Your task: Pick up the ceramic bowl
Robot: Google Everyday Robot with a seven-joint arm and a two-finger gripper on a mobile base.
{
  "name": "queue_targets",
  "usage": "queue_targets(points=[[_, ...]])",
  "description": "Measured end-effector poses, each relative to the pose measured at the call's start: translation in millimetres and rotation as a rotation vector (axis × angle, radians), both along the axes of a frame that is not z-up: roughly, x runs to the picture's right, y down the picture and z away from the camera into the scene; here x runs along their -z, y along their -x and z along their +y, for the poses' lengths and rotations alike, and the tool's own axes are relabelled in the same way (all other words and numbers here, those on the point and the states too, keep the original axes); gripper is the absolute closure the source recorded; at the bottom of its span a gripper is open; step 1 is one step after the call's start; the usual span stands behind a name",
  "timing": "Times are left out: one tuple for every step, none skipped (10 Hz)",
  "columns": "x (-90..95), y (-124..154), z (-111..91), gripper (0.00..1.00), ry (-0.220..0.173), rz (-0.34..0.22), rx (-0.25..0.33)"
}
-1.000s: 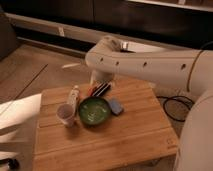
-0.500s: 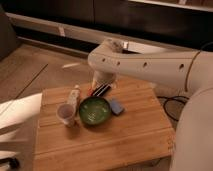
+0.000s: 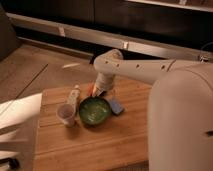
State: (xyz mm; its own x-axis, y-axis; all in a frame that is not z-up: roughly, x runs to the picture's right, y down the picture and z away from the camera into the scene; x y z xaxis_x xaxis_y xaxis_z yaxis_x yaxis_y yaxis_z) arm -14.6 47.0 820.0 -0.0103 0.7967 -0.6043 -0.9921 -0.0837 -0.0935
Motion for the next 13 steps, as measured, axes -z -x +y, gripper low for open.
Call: queue_targets(points=[[-8.1,1,9,0.35,0.033,-0.005,-0.001],[-14.2,-3,15,0.35,0.059,-0.001,-0.005],[-20.2,-9,20,0.35,0.082,0.011,-0.006],[-24.4,-14,22,0.35,0.095,0.021,-0.010],[-29.2,-20,26,0.35,0.115,0.035,-0.012],[-29.2,-18,25,0.35,0.112,0.032,-0.013],[-29.3,-17,25,0.35,0.113,0.031,-0.011],[-29.3,-17,25,0.35,0.113,0.031,-0.011],[-28.5,-18,24,0.35,0.109,0.034,-0.007],[-28.6,-23,22,0.35,0.099,0.041,0.007],[-29.1,-25,21,0.35,0.090,0.041,0.022],[-31.2,-28,19,0.35,0.083,0.040,0.040],[-34.9,-31,20,0.35,0.077,0.041,0.059]])
